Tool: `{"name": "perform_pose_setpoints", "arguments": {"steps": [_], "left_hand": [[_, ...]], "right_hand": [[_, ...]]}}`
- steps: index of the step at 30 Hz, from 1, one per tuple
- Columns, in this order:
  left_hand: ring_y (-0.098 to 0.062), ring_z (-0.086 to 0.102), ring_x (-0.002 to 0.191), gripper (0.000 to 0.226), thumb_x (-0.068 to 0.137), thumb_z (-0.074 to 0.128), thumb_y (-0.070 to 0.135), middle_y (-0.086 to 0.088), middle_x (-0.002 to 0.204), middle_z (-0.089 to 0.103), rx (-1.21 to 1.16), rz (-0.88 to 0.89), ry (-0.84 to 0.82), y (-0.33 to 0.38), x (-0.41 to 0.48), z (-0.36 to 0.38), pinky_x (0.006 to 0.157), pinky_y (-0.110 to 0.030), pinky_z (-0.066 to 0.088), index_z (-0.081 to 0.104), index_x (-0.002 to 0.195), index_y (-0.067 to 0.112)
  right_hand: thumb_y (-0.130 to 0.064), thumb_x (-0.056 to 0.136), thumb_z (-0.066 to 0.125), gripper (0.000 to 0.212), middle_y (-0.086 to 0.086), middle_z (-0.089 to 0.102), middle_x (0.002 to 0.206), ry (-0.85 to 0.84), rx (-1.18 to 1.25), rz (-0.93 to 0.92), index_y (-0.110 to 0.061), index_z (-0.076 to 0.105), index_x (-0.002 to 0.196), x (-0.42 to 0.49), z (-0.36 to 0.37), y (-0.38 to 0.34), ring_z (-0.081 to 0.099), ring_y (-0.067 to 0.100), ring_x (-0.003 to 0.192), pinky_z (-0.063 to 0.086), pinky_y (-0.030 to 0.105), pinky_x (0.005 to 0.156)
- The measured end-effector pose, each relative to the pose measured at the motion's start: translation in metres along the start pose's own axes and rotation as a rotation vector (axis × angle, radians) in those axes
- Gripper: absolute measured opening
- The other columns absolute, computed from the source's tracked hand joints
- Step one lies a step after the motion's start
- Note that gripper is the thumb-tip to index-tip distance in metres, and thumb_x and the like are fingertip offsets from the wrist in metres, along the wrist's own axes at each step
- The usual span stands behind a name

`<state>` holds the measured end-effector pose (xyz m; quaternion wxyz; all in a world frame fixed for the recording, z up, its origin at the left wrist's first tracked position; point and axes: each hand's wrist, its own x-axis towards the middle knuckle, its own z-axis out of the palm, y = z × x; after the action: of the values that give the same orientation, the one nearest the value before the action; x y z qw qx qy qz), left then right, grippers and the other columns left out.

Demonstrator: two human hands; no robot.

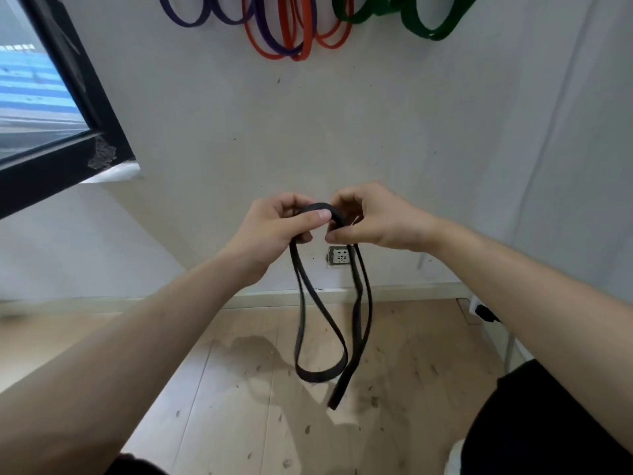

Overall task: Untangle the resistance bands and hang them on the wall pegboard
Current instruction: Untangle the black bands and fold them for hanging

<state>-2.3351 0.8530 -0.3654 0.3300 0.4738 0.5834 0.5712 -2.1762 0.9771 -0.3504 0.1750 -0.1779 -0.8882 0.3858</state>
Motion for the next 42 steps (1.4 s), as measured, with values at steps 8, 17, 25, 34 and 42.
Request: {"name": "perform_pose_setpoints", "arguments": {"steps": [8, 17, 25, 34, 42], "left_hand": [[-0.012, 0.045, 0.056, 0.017, 0.077, 0.077, 0.027, -0.001, 0.068, 0.051, -0.025, 0.057, 0.105, 0.005, -0.001, -0.011, 0.059, -0.025, 0.042, 0.069, 0.086, 0.014], [-0.015, 0.050, 0.063, 0.017, 0.081, 0.072, 0.026, 0.001, 0.068, 0.053, -0.047, 0.049, 0.057, 0.001, -0.008, -0.038, 0.066, -0.024, 0.044, 0.071, 0.093, 0.013], [-0.022, 0.073, 0.084, 0.014, 0.088, 0.073, 0.015, -0.010, 0.089, 0.073, 0.050, 0.048, -0.024, -0.005, -0.018, -0.028, 0.084, -0.031, 0.059, 0.073, 0.102, 0.012], [-0.013, 0.074, 0.096, 0.016, 0.088, 0.075, 0.020, 0.000, 0.100, 0.078, 0.183, 0.075, -0.049, -0.015, -0.016, -0.010, 0.084, -0.022, 0.057, 0.075, 0.104, 0.021], [-0.009, 0.070, 0.106, 0.048, 0.081, 0.082, 0.026, 0.003, 0.114, 0.073, 0.194, 0.049, -0.136, -0.027, -0.015, 0.013, 0.094, -0.029, 0.056, 0.064, 0.125, 0.021]], "right_hand": [[-0.009, 0.088, 0.075, 0.014, 0.023, 0.071, 0.092, -0.128, 0.172, 0.114, -0.001, 0.071, 0.099, -0.006, 0.013, 0.011, 0.068, 0.026, 0.083, 0.057, 0.044, 0.083], [-0.004, 0.088, 0.073, 0.023, 0.009, 0.075, 0.094, 0.074, 0.344, -0.020, -0.007, 0.069, 0.110, -0.007, -0.007, -0.011, 0.073, 0.020, 0.091, 0.056, 0.028, 0.089], [-0.015, 0.093, 0.070, 0.029, -0.003, 0.072, 0.102, 0.177, -0.107, -0.174, -0.017, 0.069, 0.122, -0.007, -0.011, -0.025, 0.066, 0.011, 0.095, 0.060, 0.027, 0.077], [0.000, 0.085, 0.074, 0.028, 0.002, 0.074, 0.097, 0.246, 0.092, -0.198, -0.008, 0.073, 0.112, -0.011, -0.021, -0.022, 0.069, 0.012, 0.091, 0.062, 0.034, 0.068], [0.001, 0.081, 0.079, 0.023, 0.003, 0.074, 0.091, 0.226, 0.222, -0.209, -0.009, 0.076, 0.101, -0.017, -0.034, -0.018, 0.065, 0.015, 0.086, 0.052, 0.026, 0.061]]}}
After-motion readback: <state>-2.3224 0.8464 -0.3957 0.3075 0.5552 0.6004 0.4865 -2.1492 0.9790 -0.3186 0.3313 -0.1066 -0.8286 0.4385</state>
